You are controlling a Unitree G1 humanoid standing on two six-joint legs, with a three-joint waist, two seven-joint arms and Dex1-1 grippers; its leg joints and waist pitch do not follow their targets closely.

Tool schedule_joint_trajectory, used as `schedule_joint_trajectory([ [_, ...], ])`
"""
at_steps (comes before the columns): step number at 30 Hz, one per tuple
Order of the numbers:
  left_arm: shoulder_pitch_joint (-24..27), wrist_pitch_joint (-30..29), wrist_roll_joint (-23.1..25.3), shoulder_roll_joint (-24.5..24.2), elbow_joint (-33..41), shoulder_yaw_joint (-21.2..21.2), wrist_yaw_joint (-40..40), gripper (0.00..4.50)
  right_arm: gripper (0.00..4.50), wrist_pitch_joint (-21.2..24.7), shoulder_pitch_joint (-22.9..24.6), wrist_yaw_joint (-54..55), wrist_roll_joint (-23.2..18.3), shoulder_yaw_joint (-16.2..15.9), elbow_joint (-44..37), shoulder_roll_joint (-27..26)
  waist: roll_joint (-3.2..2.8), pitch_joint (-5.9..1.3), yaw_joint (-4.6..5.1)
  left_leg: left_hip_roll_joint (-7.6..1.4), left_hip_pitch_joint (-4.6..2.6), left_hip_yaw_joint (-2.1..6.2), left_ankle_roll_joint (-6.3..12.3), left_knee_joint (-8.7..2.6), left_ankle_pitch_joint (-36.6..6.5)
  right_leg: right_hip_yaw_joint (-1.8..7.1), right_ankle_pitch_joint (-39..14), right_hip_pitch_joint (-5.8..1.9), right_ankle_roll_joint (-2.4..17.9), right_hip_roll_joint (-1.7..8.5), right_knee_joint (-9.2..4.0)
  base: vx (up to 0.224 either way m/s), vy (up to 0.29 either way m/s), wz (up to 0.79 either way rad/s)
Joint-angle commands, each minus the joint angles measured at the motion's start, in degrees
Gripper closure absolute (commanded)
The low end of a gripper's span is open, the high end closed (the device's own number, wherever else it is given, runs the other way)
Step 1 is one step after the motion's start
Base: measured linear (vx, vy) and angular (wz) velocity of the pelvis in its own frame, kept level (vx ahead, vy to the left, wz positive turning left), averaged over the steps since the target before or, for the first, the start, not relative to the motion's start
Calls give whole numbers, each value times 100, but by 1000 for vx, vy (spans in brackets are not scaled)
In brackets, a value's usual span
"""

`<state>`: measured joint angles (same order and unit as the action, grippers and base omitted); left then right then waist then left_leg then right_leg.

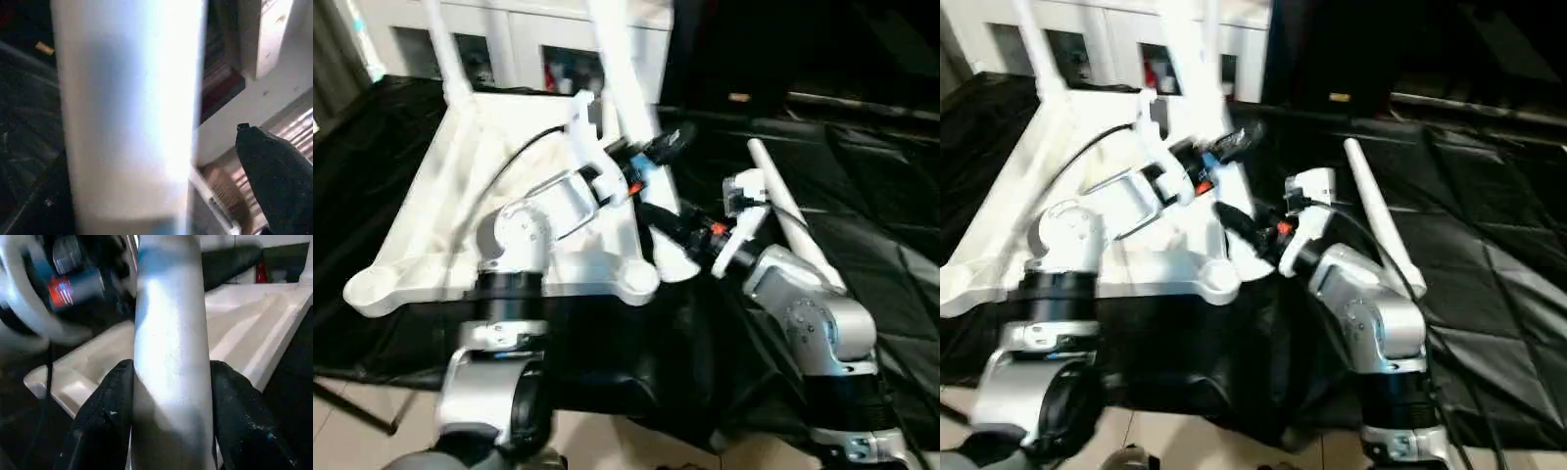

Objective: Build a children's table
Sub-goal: Pick table leg

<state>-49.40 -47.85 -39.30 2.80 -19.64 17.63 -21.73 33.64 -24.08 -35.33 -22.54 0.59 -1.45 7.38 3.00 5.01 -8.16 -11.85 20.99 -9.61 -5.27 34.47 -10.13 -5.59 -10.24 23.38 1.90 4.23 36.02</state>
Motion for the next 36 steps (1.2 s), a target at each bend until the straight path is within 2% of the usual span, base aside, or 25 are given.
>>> schedule_joint_trajectory([
  [1, -135, -123, -239, 74, 15, 96, 31, 18, 264, -22, -1, 52, 160, -149, -68, 58, -22, -542, -3, -96, -13, 19, 62, -358, -575, 320, -922, -394, 763, 397, -445, 0, 0, 0],
  [2, -131, -163, -235, 75, 39, 103, 43, 29, 264, -30, -30, 143, 205, -167, -29, 54, 23, -537, -2, -88, -5, 12, 83, -358, -572, 321, -972, -403, 737, 403, -453, 0, 0, 0],
  [3, -131, -163, -235, 75, 39, 103, 43, 36, 264, -30, -30, 143, 205, -167, -29, 54, -4, -536, -9, -94, -7, 16, 88, -362, -564, 321, -1046, -398, 706, 411, -459, 0, 0, 0],
  [4, -122, -202, -200, 68, 59, 97, 113, 39, 264, -63, -83, 308, 268, -185, 42, 47, 11, -535, -8, -96, -8, 15, 91, -361, -567, 323, -1074, -399, 669, 412, -464, 0, 0, 0],
  [8, -43, -247, -114, 28, 181, 10, 331, 76, 264, -173, -192, 561, 541, -248, 214, 60, -8, -533, 3, -100, -4, 22, 33, -368, -557, 324, -1043, -394, 608, 407, -453, 0, 0, 0],
  [12, 59, -315, 38, 7, 264, -180, 377, 99, 264, -244, -223, 623, 643, -293, 233, 51, -15, -537, 3, -103, -14, 21, 15, -370, -557, 329, -967, -393, 581, 404, -445, 0, 0, 0],
  [16, 109, -211, 253, -22, 296, -418, 348, 142, 264, -265, -247, 665, 684, -373, 225, 100, -30, -541, 10, -98, -15, 19, 30, -367, -550, 332, -879, -397, 587, 397, -447, 0, 0, 0],
  [26, 53, -69, 262, 22, 237, -299, 484, 201, 264, -309, -189, 691, 793, -480, 183, 126, -33, -546, 13, -97, -17, 20, 26, -360, -583, 332, -828, -404, 645, 396, -436, 0, 0, 0],
  [28, 51, -73, 237, 33, 243, -263, 493, 231, 264, -314, -195, 699, 798, -490, 196, 126, -37, -543, 15, -99, -19, 22, 30, -362, -575, 329, -796, -400, 668, 393, -432, 0, 0, 0],
  [36, 88, -82, 179, 6, 331, -261, 503, 256, 264, -345, -234, 729, 814, -503, 256, 130, -13, -544, 14, -96, -15, 18, 43, -358, -554, 332, -823, -406, 649, 396, -430, 0, 0, 0],
])
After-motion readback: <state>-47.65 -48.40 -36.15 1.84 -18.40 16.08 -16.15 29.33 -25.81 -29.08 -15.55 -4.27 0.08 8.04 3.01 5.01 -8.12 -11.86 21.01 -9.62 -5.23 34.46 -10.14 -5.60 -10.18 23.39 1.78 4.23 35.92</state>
